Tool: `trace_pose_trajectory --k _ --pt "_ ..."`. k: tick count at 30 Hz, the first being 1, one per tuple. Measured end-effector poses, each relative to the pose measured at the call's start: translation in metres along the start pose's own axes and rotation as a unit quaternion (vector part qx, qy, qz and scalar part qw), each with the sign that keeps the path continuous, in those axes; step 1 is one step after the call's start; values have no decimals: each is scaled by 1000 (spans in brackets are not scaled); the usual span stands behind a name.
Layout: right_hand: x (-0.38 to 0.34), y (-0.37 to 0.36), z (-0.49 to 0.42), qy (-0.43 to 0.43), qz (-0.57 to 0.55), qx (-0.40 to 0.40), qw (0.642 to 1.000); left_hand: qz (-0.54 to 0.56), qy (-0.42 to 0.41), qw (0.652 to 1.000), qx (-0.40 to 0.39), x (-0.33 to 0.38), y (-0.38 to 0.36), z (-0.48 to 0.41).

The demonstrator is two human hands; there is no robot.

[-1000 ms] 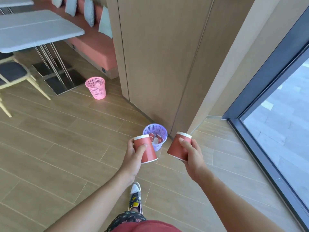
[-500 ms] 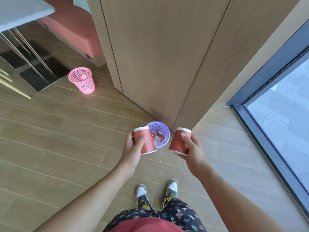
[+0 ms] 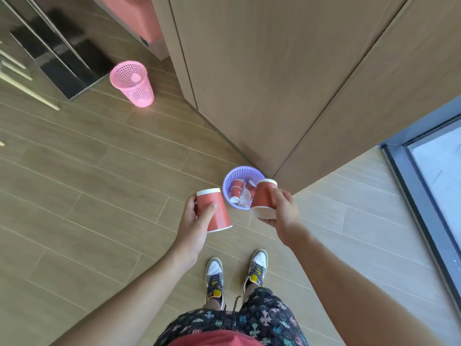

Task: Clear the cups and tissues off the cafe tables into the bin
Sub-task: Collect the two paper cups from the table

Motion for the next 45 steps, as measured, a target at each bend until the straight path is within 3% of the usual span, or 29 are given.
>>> trace_pose_trajectory --k 8,20,27,34,38,45 --pt "-17 -21 -59 -53 99 2 994 -18 27 999 18 -2 10 -20" --pt "20 39 -1 7 5 67 998 -24 47 998 -35 -5 -5 -23" --pt "29 46 26 29 -29 85 996 -1 118 991 -57 -5 -22 -37" --pt "22 67 31 42 -49 109 992 -47 100 987 -114 40 -61 -100" --pt "16 74 23 51 -55 114 991 -88 74 990 -82 55 -65 -107" --pt "12 73 23 57 -58 105 991 -58 57 995 -52 39 -54 -81"
Point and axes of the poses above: each hand's wrist, its own z-axis away from the middle knuckle, its own y-axis out of the back of the hand, x = y × z, the point moved 2 cm from there along -z, towards the middle knuckle, and after that the axes turned 13 degrees about -z, right-handed, at the moved point
